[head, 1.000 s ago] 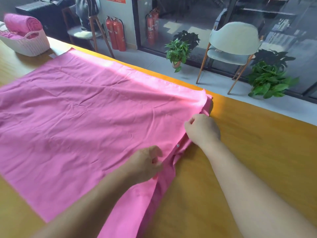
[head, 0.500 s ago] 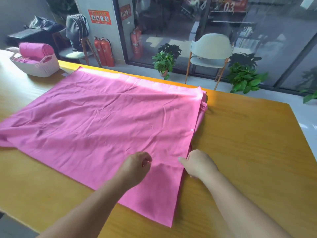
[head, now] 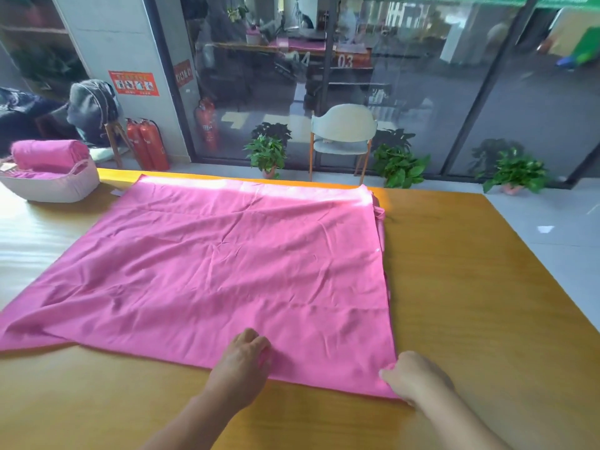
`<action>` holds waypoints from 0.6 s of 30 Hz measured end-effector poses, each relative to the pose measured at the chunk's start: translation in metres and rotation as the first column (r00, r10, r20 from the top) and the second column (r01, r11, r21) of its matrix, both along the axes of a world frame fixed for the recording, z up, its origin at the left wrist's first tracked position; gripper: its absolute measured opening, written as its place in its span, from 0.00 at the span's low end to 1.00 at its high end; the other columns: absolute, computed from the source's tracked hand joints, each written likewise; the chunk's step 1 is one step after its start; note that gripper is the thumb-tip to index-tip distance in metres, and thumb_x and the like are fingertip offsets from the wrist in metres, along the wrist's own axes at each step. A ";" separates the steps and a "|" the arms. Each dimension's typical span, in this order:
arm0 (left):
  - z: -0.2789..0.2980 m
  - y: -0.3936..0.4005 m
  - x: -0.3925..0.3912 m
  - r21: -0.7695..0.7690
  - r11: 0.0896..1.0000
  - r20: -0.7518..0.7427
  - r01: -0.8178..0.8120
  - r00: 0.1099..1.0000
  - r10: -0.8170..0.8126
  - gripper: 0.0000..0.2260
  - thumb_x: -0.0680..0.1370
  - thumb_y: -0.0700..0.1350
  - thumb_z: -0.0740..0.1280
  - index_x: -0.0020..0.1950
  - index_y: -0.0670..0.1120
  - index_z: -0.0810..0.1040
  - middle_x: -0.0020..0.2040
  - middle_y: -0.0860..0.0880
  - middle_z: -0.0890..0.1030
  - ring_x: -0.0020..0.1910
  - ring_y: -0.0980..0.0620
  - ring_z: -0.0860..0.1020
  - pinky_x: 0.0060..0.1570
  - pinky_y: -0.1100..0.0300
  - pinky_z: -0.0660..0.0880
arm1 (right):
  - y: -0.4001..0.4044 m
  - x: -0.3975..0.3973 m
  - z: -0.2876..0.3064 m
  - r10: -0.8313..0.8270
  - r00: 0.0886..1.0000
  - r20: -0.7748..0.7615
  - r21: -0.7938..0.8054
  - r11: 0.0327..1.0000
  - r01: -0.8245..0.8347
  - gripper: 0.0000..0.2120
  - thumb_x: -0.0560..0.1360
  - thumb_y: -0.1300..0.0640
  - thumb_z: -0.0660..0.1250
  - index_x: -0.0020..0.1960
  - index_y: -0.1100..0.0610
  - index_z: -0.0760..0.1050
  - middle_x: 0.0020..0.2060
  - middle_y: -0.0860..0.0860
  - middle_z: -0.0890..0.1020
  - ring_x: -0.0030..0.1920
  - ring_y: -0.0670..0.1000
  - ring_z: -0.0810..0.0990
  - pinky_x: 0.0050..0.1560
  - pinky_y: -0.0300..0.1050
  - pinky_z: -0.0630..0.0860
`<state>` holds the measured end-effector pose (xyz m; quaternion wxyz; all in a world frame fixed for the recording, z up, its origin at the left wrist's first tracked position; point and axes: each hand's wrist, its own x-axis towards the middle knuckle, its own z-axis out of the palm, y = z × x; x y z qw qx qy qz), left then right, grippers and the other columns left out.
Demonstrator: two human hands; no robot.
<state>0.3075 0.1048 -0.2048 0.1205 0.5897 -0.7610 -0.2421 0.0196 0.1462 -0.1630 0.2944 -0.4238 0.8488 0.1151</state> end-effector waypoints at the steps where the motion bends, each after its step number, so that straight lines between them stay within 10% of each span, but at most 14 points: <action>1: 0.001 0.001 0.002 0.003 1.000 -0.001 0.010 1.000 -0.010 0.08 0.79 0.48 0.62 0.56 0.50 0.77 0.52 0.56 0.69 0.55 0.55 0.70 0.54 0.63 0.70 | 0.002 0.002 -0.001 -0.024 1.000 0.011 -0.015 1.000 0.024 0.10 0.72 0.48 0.61 0.40 0.54 0.75 0.35 0.47 0.81 0.37 0.52 0.80 0.38 0.39 0.73; 18: 0.001 0.018 -0.038 0.013 0.979 0.004 0.205 0.979 -0.205 0.10 0.80 0.48 0.60 0.58 0.49 0.75 0.53 0.54 0.71 0.52 0.56 0.69 0.53 0.62 0.68 | 0.030 0.002 -0.019 -0.166 0.951 0.261 -0.381 0.887 0.260 0.07 0.71 0.65 0.64 0.39 0.54 0.75 0.37 0.47 0.83 0.37 0.49 0.83 0.34 0.43 0.76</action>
